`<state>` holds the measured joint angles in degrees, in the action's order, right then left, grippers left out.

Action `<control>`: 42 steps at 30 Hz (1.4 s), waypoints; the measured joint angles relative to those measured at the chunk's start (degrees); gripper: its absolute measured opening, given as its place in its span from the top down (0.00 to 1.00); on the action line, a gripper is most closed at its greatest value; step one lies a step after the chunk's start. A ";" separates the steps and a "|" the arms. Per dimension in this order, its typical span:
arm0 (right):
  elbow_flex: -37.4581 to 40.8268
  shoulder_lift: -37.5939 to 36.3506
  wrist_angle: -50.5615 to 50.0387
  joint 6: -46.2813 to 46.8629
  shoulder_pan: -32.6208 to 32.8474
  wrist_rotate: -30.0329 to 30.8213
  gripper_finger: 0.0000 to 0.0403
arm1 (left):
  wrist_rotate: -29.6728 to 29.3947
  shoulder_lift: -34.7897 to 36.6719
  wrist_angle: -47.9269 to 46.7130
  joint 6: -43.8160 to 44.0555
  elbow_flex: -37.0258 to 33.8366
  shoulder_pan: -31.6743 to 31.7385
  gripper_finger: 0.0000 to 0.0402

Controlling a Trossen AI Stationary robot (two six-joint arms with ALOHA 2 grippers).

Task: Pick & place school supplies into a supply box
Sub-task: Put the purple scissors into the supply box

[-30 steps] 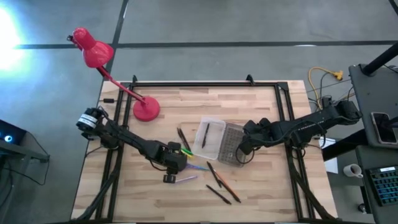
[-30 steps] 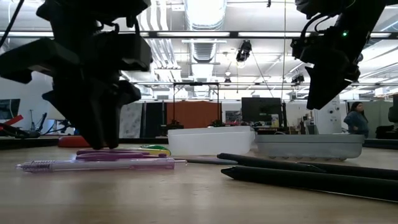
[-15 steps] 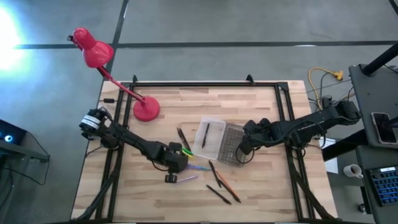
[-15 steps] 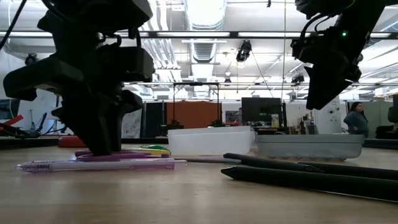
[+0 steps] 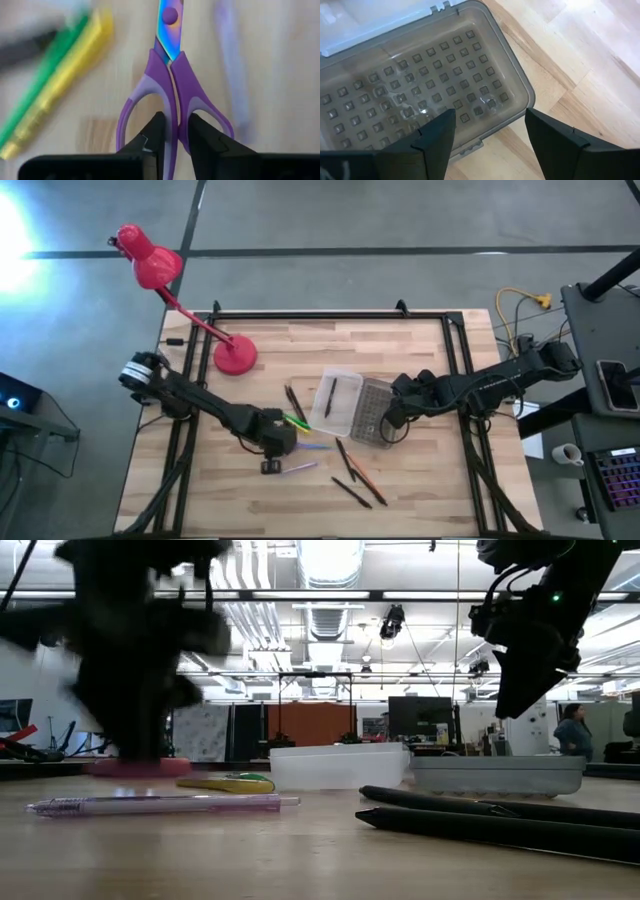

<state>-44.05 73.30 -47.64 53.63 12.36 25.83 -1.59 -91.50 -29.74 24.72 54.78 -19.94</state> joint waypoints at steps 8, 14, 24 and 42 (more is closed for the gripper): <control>1.14 0.00 0.07 1.31 0.00 1.35 0.42 | -2.22 9.66 -2.93 15.24 0.38 0.74 0.89; 1.22 -0.06 0.34 16.43 0.00 1.12 0.42 | -3.86 10.54 7.01 28.21 0.07 6.87 0.89; 0.94 -0.19 0.93 20.44 0.00 1.13 0.42 | -4.63 -1.16 24.77 35.53 4.04 16.61 0.89; 0.98 -0.98 -2.52 21.20 0.74 0.60 0.42 | -7.02 -14.25 16.69 38.20 13.55 15.17 0.89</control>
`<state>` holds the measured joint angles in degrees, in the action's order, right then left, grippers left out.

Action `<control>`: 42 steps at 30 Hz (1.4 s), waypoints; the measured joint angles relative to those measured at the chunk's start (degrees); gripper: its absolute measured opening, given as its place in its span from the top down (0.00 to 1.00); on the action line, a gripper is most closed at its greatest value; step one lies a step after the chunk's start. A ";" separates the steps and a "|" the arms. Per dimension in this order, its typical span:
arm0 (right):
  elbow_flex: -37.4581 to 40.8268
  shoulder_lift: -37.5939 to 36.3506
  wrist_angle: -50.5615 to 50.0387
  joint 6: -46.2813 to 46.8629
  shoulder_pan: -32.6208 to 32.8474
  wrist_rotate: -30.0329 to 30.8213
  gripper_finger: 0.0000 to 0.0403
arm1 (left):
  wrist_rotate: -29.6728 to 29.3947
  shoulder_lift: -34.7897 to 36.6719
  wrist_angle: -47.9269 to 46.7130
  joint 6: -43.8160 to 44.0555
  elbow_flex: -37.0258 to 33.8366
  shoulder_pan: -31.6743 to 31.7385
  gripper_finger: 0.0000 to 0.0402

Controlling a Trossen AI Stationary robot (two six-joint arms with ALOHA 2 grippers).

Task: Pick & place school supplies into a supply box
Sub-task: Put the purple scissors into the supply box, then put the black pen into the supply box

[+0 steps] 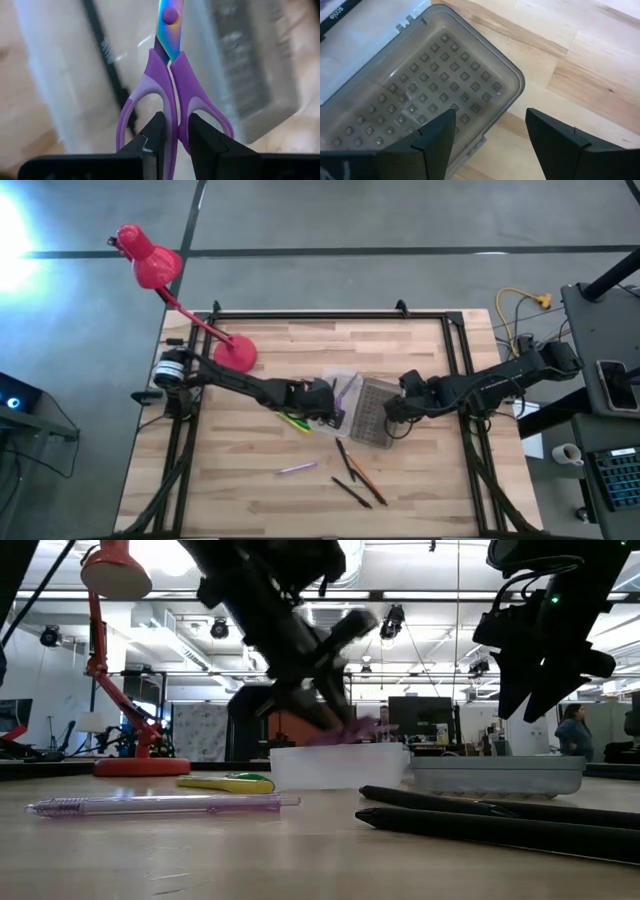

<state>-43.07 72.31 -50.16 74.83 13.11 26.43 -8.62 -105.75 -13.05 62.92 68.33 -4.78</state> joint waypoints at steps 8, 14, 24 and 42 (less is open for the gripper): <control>0.24 -0.04 -0.65 -0.48 0.02 0.67 0.42 | 4.32 -0.27 -0.72 2.66 -3.86 0.04 0.89; 0.24 -0.06 -0.60 -1.29 0.02 1.07 0.42 | 4.60 -0.22 -1.62 2.35 -3.08 0.70 0.84; 1.03 -0.04 -0.51 -1.31 0.00 2.04 0.42 | 4.08 0.31 -0.98 1.98 -2.22 1.07 0.75; 2.16 -0.04 0.01 -16.87 0.02 -2.31 0.42 | 3.80 16.28 -19.53 -68.99 -8.89 2.10 0.75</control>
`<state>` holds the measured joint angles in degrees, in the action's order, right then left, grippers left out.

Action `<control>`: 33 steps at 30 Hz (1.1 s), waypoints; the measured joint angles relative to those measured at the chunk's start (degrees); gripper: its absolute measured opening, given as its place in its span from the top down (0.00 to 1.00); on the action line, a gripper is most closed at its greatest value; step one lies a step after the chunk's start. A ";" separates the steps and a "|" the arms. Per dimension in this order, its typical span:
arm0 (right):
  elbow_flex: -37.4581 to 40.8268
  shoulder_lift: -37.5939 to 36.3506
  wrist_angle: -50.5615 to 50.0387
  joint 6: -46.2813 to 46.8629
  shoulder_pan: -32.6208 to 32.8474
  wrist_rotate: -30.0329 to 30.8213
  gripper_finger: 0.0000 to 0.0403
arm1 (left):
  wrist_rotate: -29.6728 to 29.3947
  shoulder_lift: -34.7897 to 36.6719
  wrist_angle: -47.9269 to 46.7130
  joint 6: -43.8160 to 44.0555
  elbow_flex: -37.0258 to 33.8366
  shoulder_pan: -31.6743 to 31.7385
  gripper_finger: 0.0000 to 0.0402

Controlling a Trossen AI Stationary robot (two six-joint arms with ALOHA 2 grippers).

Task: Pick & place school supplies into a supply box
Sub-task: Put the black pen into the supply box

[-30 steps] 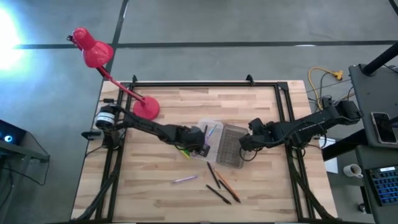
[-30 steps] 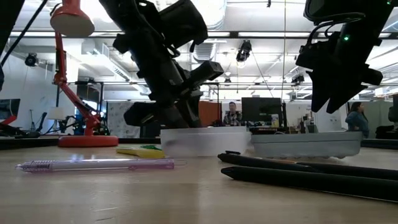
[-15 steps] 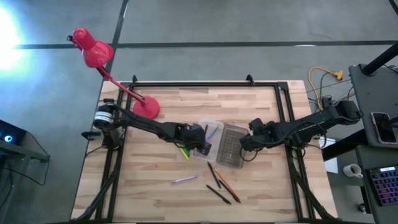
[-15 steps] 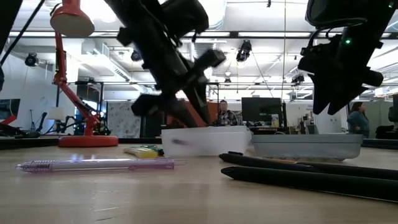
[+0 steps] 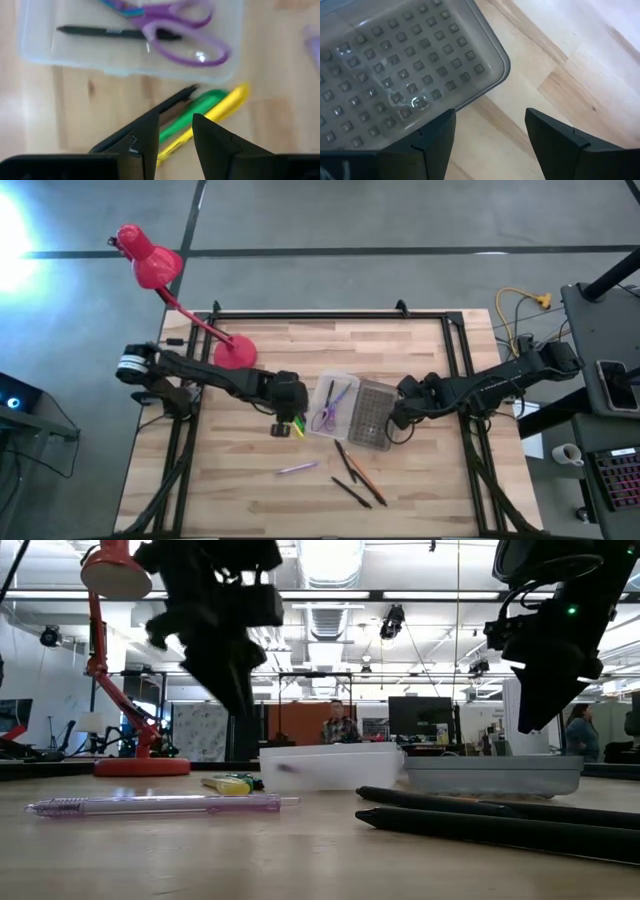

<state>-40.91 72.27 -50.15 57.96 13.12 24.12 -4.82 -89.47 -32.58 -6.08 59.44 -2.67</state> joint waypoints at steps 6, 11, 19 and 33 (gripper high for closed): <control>0.00 0.00 0.53 -1.39 1.81 -12.13 0.42 | -0.21 -0.31 -1.48 -0.74 -1.94 2.64 0.75; 0.00 -0.04 7.50 2.45 10.70 -16.85 0.42 | -0.06 2.71 -4.81 -0.73 -1.73 1.43 0.75; -4.37 8.25 23.31 18.48 20.25 -17.20 0.42 | -1.17 9.29 -2.46 -7.05 -5.51 2.60 0.75; -32.53 36.68 7.28 38.40 24.55 -17.34 0.42 | -2.64 24.90 13.01 -4.44 -23.16 5.70 0.74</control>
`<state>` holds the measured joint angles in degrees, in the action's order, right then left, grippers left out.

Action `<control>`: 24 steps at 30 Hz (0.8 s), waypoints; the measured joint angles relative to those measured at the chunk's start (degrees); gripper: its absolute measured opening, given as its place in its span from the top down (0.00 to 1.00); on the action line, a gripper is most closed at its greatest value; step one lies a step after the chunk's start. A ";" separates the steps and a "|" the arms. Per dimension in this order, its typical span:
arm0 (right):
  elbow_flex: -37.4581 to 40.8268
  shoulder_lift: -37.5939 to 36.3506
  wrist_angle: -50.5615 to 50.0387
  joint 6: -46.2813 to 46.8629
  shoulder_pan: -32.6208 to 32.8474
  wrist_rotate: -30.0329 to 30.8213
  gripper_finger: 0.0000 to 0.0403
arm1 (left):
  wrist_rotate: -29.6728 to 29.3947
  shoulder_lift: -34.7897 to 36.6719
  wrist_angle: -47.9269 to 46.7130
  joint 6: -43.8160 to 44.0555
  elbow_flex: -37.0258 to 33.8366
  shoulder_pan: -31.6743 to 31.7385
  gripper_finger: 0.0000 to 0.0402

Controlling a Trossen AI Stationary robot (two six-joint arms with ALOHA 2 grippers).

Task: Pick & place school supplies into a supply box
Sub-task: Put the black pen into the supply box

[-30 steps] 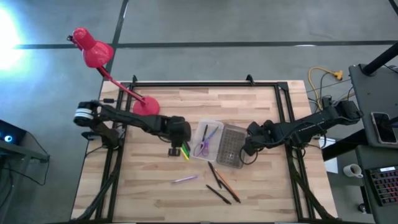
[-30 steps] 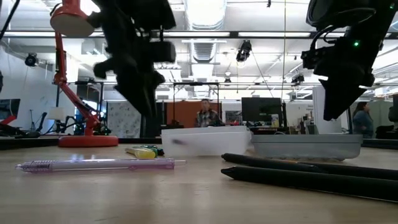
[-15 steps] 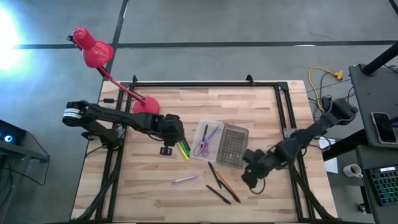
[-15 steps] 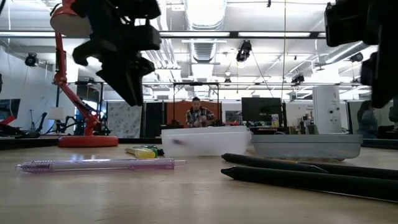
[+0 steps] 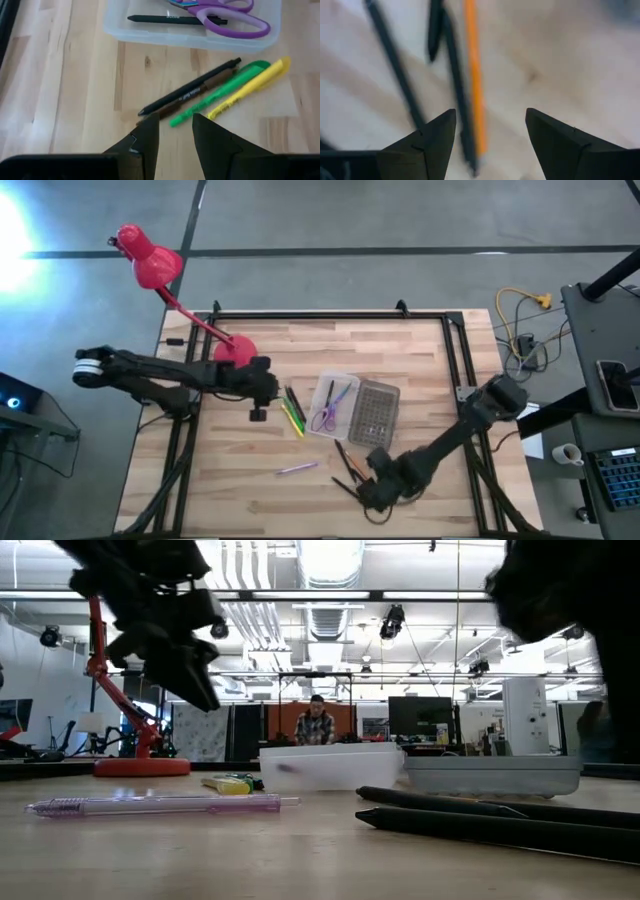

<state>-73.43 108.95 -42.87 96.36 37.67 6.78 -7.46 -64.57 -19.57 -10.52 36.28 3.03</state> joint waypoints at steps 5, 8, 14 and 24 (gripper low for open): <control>-5.39 4.42 -1.27 2.68 0.70 1.63 0.42 | 0.00 5.49 0.99 0.09 -3.40 0.02 0.74; -7.55 8.11 -2.79 2.62 0.20 -1.56 0.42 | -0.02 7.69 0.98 0.11 -4.72 0.02 0.74; -13.79 13.36 -9.84 1.01 -1.29 -7.23 0.44 | 0.01 9.54 1.56 1.10 -5.08 0.01 0.74; -13.06 14.41 -14.93 -1.62 -1.19 -6.59 0.74 | 0.07 9.02 2.38 13.62 -2.26 -0.11 0.74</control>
<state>-86.49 123.36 -57.80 94.74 36.48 0.19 -7.40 -55.55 -17.18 3.10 34.02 2.92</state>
